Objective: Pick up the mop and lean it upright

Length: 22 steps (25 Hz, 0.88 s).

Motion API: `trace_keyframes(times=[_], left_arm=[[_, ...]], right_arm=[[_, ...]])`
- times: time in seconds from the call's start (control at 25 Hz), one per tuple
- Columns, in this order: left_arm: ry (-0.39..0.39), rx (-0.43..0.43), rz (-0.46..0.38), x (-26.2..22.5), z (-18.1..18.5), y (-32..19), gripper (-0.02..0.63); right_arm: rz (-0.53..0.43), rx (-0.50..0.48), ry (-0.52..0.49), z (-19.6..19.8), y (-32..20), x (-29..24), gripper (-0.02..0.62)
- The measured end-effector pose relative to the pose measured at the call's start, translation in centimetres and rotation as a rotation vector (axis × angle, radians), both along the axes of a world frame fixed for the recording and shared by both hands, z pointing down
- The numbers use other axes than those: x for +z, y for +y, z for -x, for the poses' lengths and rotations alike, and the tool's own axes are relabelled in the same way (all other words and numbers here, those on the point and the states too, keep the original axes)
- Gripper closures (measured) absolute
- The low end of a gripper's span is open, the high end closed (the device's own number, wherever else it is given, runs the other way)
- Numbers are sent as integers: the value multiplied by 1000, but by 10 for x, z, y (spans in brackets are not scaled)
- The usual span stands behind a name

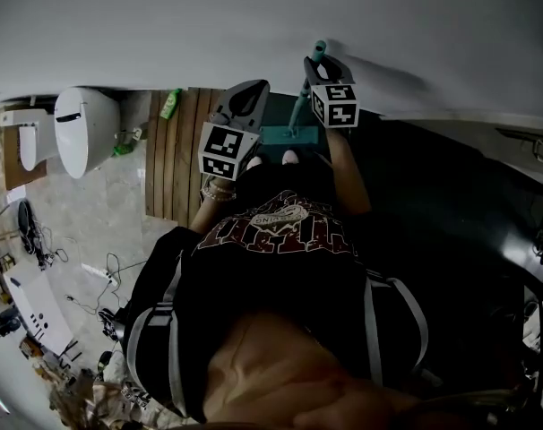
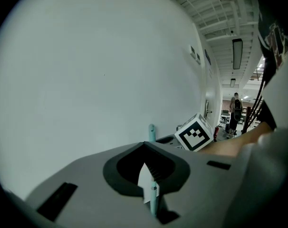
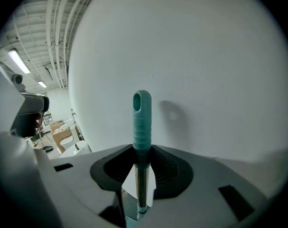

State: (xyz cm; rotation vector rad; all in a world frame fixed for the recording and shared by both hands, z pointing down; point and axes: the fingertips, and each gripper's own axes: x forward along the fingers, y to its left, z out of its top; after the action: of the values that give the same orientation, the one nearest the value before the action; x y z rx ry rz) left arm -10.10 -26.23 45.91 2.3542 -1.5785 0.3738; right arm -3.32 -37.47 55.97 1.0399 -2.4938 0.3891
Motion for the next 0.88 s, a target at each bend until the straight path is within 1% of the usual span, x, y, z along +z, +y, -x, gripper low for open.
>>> trace_keyframes(times=[0.36,0.64,0.88], left_arm=[[-2,-13,4,-3,0,-5,566],[2,-9,0,-4,-2,1,566],[12,-2,-6,-4,-7,-2,566]], right_arm=[[12,5,-11,-1,-11,0,474],[5,2,-10,0,-4,-1,472],[-5,10,8,-11,-6,-1,472]])
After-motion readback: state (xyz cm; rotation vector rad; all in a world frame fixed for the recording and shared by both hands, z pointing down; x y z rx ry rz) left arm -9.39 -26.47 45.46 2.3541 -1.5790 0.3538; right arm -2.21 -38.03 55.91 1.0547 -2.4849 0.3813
